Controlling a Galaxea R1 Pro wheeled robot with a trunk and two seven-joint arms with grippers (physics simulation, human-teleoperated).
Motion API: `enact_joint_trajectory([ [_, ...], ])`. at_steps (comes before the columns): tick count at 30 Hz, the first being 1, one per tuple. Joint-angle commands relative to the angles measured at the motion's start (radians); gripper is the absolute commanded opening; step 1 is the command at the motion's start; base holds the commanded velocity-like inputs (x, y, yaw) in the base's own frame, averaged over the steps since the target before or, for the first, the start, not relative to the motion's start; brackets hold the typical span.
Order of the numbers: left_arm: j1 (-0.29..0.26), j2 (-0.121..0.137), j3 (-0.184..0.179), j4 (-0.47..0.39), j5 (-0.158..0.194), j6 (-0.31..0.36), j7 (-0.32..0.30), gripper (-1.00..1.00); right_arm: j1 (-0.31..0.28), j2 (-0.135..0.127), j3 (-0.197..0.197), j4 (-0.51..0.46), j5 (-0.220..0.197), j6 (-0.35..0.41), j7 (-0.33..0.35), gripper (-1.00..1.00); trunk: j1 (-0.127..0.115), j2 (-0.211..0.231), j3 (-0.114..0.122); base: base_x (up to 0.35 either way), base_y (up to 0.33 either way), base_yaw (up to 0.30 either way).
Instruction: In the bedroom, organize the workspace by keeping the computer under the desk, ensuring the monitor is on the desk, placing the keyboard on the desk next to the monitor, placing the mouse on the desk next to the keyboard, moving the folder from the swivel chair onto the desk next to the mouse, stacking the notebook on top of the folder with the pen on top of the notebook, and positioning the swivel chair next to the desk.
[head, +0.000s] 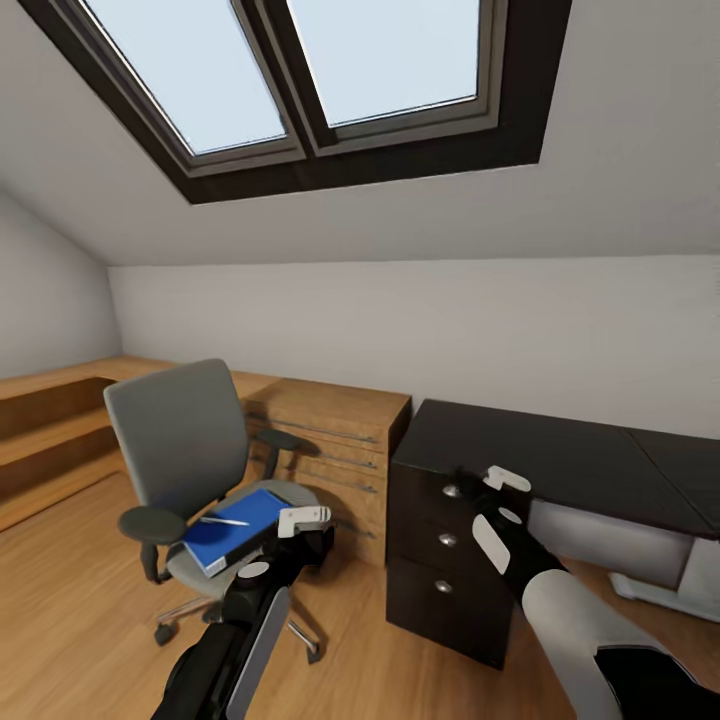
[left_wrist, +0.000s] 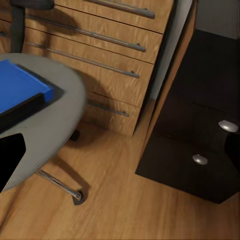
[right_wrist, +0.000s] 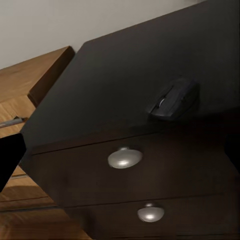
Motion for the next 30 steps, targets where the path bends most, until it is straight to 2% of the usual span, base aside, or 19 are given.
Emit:
enact_joint_trajectory([
  [1,-0.001,0.000,-0.001,-0.001,0.011,0.003,0.009,1.00,-0.001,0.000,0.000,0.001,-0.007,-0.005,-0.001,1.00,0.001,-0.001,0.000,0.316,0.000,-0.201],
  [8,-0.001,0.000,-0.001,-0.001,0.011,0.003,0.009,1.00,-0.001,-0.001,0.000,0.002,0.001,-0.007,-0.004,1.00,0.001,-0.001,0.008,0.317,-0.006,-0.201],
  [18,-0.001,0.000,-0.001,-0.001,0.011,0.003,0.010,1.00,-0.001,0.000,-0.001,0.006,0.076,-0.013,-0.008,1.00,0.001,-0.001,0.018,0.318,-0.067,-0.195],
  [23,-0.001,0.000,-0.001,-0.001,0.012,0.003,0.010,1.00,-0.001,0.004,-0.002,0.000,0.111,-0.018,-0.008,1.00,0.001,-0.001,0.020,0.318,-0.087,-0.073],
  [30,-0.001,0.000,-0.001,-0.001,0.012,0.003,0.010,1.00,0.000,0.008,-0.001,0.011,0.126,-0.059,-0.020,1.00,0.001,-0.001,0.020,0.308,-0.077,-0.010],
])
